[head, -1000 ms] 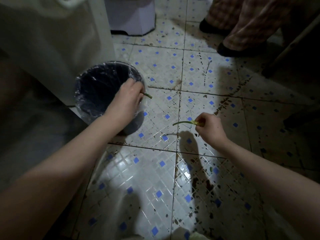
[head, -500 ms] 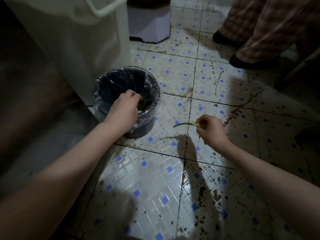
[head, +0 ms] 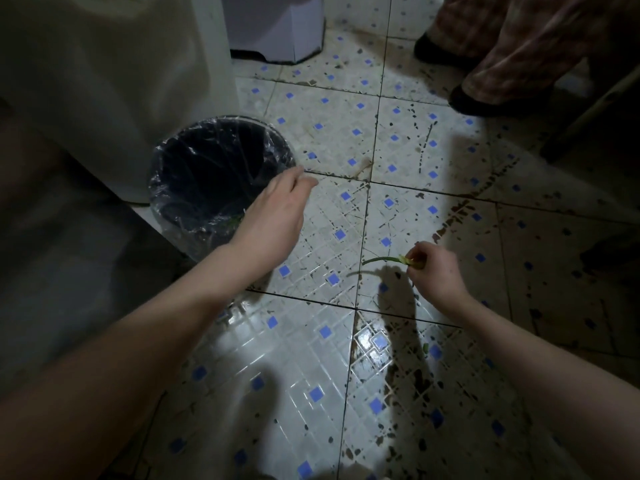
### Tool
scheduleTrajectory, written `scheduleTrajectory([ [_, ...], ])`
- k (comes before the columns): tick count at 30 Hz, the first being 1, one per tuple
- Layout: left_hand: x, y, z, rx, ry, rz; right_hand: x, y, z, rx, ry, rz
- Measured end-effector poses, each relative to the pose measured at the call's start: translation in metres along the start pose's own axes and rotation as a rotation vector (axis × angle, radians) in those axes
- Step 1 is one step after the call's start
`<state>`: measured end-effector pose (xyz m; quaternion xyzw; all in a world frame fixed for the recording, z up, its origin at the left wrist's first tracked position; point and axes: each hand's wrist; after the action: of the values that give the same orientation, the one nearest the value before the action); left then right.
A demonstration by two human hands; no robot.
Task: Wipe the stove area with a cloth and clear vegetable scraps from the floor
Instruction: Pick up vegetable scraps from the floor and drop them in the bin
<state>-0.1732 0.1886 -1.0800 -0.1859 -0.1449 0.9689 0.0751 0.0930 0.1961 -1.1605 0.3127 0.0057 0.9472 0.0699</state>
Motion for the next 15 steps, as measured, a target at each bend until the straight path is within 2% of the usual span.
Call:
scheduleTrajectory([
  [6,-0.014,-0.001,-0.018,0.065,-0.012,-0.114,-0.017,-0.003,-0.014,0.035,0.033,-0.03],
  [15,-0.017,0.022,-0.061,0.224,-0.018,-0.161,-0.031,-0.006,-0.043,0.109,0.09,-0.039],
])
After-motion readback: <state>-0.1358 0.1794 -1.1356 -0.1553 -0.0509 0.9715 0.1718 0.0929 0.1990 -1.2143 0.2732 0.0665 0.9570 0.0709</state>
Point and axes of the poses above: each hand's wrist, its own y-axis away from the middle knuckle, its own z-axis out of the back of the hand, x = y × z, and after that the axes turned 12 degrees about -x, right-handed
